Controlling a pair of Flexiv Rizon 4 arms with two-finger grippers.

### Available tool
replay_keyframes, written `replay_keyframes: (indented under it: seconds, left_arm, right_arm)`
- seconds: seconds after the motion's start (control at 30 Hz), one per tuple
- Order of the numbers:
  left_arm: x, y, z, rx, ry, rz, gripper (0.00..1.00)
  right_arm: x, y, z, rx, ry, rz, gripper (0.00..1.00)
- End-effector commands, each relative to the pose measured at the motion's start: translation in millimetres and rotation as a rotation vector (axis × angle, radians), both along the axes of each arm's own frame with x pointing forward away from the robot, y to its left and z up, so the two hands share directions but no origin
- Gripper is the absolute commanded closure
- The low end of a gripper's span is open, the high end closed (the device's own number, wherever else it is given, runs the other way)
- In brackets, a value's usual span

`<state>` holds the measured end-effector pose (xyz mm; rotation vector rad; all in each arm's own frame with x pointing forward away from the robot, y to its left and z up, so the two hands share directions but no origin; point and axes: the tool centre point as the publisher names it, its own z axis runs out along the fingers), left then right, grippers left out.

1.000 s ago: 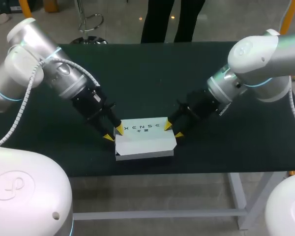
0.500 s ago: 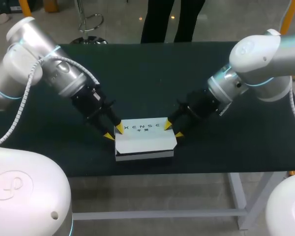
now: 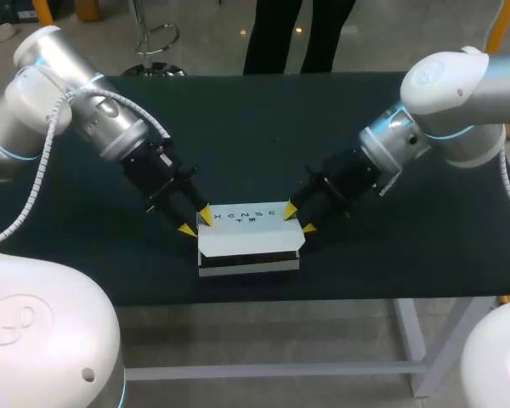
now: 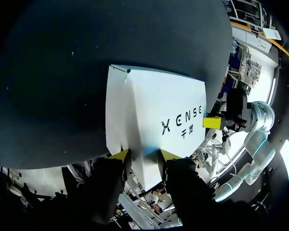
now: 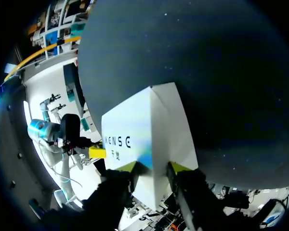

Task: Assemble the packaging by folding the flat box into shape, placing the metal phone stand inside, and closing the box properly

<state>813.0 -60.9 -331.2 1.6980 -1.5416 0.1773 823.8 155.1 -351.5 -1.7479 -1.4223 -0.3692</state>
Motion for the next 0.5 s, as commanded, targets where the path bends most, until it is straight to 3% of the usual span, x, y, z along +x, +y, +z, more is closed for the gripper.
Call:
replay_keyframes:
  seconds: [0.03,0.5]
  left_arm:
    - [8.5,-5.8,-0.4,0.004,0.037,-0.023,0.6]
    - [14.3,-5.2,4.6,-0.023,0.117,-0.054,0.6]
  right_arm:
    - [8.6,4.5,0.6,0.008,0.03,0.023,0.56]
    - [14.5,3.6,4.4,0.022,0.071,0.034,0.57]
